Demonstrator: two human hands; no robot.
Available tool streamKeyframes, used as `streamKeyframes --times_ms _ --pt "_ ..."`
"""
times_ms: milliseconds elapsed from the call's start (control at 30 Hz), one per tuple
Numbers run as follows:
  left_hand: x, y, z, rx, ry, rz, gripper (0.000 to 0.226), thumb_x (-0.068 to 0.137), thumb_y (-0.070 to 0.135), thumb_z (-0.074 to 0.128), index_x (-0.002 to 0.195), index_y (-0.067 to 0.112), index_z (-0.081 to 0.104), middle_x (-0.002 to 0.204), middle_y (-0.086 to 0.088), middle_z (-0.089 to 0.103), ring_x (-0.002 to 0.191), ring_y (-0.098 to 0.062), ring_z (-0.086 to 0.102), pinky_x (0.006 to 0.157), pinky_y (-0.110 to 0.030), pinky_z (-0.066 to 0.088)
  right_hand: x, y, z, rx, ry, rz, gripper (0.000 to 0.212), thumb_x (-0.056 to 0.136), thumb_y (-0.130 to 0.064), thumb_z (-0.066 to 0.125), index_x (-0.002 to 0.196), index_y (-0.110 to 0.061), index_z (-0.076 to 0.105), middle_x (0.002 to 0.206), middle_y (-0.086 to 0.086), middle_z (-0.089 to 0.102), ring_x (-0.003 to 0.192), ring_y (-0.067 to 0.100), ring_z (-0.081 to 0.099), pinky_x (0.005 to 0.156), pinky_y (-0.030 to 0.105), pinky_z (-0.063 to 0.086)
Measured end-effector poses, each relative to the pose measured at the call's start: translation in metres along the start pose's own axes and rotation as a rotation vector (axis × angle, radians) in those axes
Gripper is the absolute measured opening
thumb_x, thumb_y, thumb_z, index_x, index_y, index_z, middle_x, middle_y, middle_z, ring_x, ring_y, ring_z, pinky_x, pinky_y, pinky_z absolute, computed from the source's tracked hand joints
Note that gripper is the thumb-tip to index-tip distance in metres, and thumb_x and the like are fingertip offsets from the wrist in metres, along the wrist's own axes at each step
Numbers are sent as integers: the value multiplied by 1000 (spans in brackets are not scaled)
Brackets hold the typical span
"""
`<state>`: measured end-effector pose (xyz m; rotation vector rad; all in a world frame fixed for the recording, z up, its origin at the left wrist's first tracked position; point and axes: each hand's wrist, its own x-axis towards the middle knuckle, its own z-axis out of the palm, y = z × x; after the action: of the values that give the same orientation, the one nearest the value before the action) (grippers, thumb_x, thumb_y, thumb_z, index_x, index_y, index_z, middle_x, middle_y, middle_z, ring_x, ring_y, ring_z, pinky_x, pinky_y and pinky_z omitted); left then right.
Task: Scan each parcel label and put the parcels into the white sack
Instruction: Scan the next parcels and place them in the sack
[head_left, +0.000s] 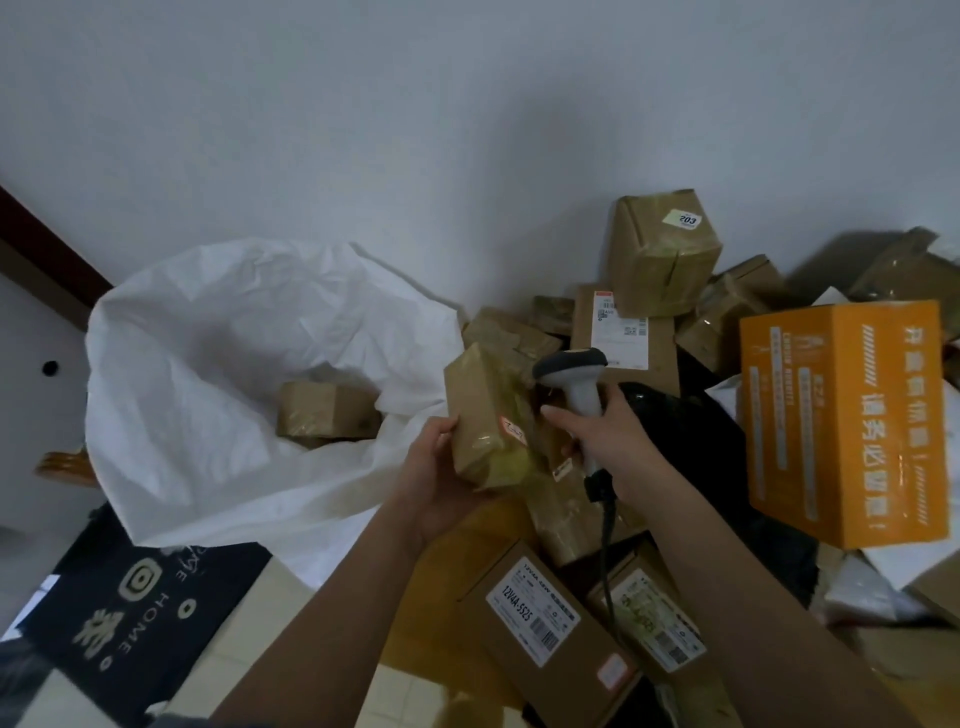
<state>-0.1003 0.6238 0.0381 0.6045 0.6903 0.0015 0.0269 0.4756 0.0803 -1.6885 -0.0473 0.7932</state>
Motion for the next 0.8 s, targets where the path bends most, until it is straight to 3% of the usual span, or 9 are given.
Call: streamKeyframes --times_ms 133,200,367,500,567,633,700,800 --pt "-5 12 9 -69 -39 -20 58 89 40 53 134 3 54 129 -25 60 118 -44 57 93 -57 49 -2 -1 10 -20 -8 -41 90 75 -26 83 146 -23 29 128 3 54 112 22 57 84 33 52" --pt "-4 17 14 2 -52 -20 61 89 45 56 136 6 52 129 -23 61 118 -42 59 94 -57 49 -3 -4 12 -31 4 -55 92 74 -24 84 146 -22 28 131 4 52 116 24 54 85 33 51" --pt "-9 30 20 233 -39 -27 63 80 46 65 131 10 53 123 -18 66 112 -34 65 91 -49 55 -2 -12 13 5 -18 -87 83 75 -14 83 141 -20 33 106 -6 52 86 6 53 56 16 45" --pt "-10 40 20 287 56 22 43 90 25 62 127 4 55 117 -20 66 105 -33 66 81 -43 58 1 -17 15 24 3 -91 71 78 -9 80 134 -15 36 102 0 56 77 10 59 53 19 49" --pt "-8 43 21 217 120 65 36 92 16 56 125 4 56 116 -20 63 106 -35 63 86 -47 56 2 -20 13 57 34 -103 64 79 -9 79 129 -15 39 99 6 60 66 12 60 52 19 52" --pt "-3 47 23 57 134 122 38 89 6 51 126 3 56 123 -24 60 112 -39 59 92 -52 53 2 -23 11 104 63 -100 61 80 -13 79 124 -18 38 96 6 61 63 12 58 58 24 56" --pt "3 49 24 -51 137 168 45 86 -1 48 130 0 53 127 -25 57 113 -38 57 85 -48 55 3 -23 9 152 65 -90 61 80 -19 79 125 -20 38 95 5 61 64 14 58 71 34 57" --pt "5 44 32 -37 109 193 38 86 -6 45 122 -3 56 113 -24 59 104 -35 56 93 -47 51 3 -23 11 175 54 -81 66 78 -27 80 128 -21 37 101 6 62 67 14 58 68 32 56"
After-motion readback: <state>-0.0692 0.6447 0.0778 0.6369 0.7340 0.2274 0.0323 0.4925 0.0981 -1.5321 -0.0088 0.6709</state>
